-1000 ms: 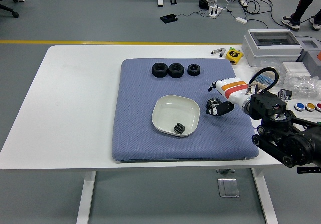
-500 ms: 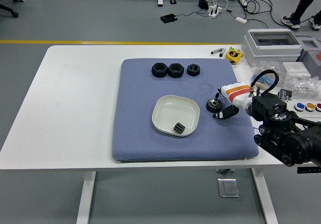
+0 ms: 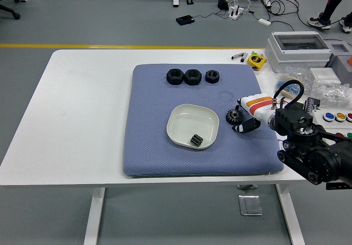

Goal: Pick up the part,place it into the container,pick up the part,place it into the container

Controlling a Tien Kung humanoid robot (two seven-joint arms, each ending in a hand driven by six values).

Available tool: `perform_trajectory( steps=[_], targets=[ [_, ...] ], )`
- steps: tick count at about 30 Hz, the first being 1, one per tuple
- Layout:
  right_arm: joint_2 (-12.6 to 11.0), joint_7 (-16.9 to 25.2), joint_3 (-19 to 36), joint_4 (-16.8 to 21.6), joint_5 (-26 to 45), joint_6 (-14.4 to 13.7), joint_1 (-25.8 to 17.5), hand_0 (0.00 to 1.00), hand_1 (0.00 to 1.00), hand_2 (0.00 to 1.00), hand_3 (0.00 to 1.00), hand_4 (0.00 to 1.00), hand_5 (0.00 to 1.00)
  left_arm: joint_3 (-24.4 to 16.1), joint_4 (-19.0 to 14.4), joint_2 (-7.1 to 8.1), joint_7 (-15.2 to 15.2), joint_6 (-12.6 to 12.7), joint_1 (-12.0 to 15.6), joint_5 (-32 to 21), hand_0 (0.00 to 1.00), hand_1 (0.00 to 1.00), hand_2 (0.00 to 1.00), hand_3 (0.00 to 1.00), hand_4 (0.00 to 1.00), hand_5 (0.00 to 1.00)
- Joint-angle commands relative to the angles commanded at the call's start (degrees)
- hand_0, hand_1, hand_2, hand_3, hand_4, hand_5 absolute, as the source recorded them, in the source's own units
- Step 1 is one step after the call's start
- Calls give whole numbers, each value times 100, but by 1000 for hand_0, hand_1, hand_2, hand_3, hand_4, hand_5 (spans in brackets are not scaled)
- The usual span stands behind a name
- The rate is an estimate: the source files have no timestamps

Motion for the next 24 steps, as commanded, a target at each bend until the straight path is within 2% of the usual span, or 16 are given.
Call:
perform_trajectory(
  steps=[1, 2, 7, 8, 19, 20, 24],
  targets=[
    [-4, 24, -1, 3, 4, -41, -6, 504, 636, 680, 562, 843, 448, 2, -1, 1, 2, -3, -4, 2, 616, 589, 677, 594, 575, 591],
    [-6, 42, -3, 6, 5, -71, -13, 284, 493, 555, 520, 804, 452, 5, -1, 1, 3, -6, -6, 4, 616, 591, 672, 594, 573, 590],
    [-2, 87, -52, 7, 6, -175, -62, 284, 493, 555, 520, 804, 452, 26, -3, -5, -2, -12, -6, -24, 616, 591, 672, 594, 573, 590],
    [-3, 82, -61, 9, 1, -173, -67, 185, 413, 515, 515, 780, 451, 26, -2, -6, -2, -12, -6, -25, 616, 590, 671, 595, 573, 591],
    [8, 38, -152, -55, 112, -300, -138, 181, 400, 513, 515, 780, 453, 44, -4, -7, -10, -17, -19, -54, 616, 590, 670, 595, 571, 589],
    [8, 49, -148, -52, 125, -317, -141, 121, 339, 504, 513, 768, 459, 50, -4, -7, -14, -18, -19, -63, 616, 589, 670, 595, 572, 589],
    [-7, 80, -128, -39, 204, -370, -140, 121, 339, 504, 513, 768, 459, 55, -3, -6, -18, -20, -21, -75, 616, 589, 670, 595, 572, 589]
  ],
)
